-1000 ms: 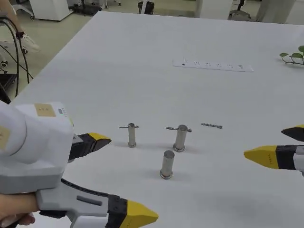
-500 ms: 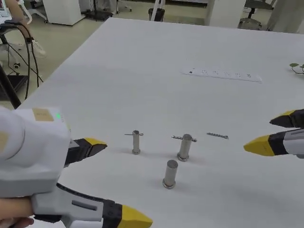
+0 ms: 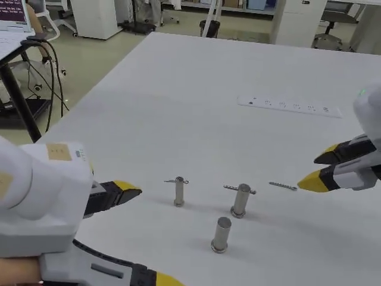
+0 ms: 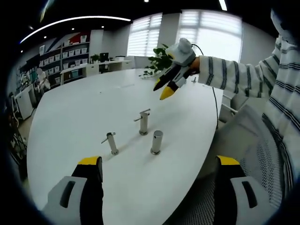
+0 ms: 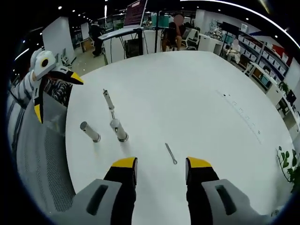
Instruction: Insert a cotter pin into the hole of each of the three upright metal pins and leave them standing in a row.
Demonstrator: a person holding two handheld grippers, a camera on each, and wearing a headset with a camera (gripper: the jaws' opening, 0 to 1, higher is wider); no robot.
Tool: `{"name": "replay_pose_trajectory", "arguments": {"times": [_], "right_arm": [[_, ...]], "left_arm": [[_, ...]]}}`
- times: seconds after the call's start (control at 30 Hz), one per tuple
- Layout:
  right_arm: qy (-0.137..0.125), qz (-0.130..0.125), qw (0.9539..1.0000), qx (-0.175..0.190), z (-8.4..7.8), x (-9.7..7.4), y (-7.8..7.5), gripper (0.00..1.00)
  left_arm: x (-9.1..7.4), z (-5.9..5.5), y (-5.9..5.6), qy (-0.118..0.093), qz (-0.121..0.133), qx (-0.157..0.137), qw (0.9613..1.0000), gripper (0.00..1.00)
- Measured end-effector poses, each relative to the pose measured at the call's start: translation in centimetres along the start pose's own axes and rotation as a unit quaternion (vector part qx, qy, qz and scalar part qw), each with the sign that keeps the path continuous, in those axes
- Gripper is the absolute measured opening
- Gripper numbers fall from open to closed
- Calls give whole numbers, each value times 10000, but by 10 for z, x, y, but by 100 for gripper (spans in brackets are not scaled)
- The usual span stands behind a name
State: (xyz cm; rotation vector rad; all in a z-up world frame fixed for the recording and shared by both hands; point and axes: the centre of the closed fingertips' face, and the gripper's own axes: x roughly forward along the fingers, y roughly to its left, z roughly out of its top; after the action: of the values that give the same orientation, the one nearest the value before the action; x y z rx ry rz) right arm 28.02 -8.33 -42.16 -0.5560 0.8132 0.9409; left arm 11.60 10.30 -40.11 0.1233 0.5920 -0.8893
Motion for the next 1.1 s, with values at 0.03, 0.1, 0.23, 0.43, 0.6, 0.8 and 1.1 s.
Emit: {"name": "replay_pose_trajectory", "arguments": {"times": [0.03, 0.1, 0.23, 0.43, 0.6, 0.8, 1.1], "right_arm": [[90, -27, 9999, -55, -2, 4, -3, 38], [186, -11, 9997, -168, -4, 12, -6, 38], [393, 91, 9985, -358, -8, 26, -8, 38], [698, 217, 9958, -557, -17, 44, -7, 33], [891, 276, 9932, -698, -25, 53, -6, 28], [1012, 266, 9924, -651, -30, 59, -10, 24], [1086, 276, 9917, -624, -31, 66, -12, 12]], "left_arm": [[0, 0, 0, 2, 11, 4, 10000, 99], [0, 2, 0, -23, 18, -12, 10000, 99], [1, 4, -1, -53, -7, -46, 10000, 99], [3, 6, -1, -84, 11, -118, 9999, 96], [4, 7, 0, -131, 38, -206, 9997, 96], [4, 6, -1, -143, 28, -222, 9996, 96], [4, 1, 1, -81, 25, -267, 9996, 96]]}}
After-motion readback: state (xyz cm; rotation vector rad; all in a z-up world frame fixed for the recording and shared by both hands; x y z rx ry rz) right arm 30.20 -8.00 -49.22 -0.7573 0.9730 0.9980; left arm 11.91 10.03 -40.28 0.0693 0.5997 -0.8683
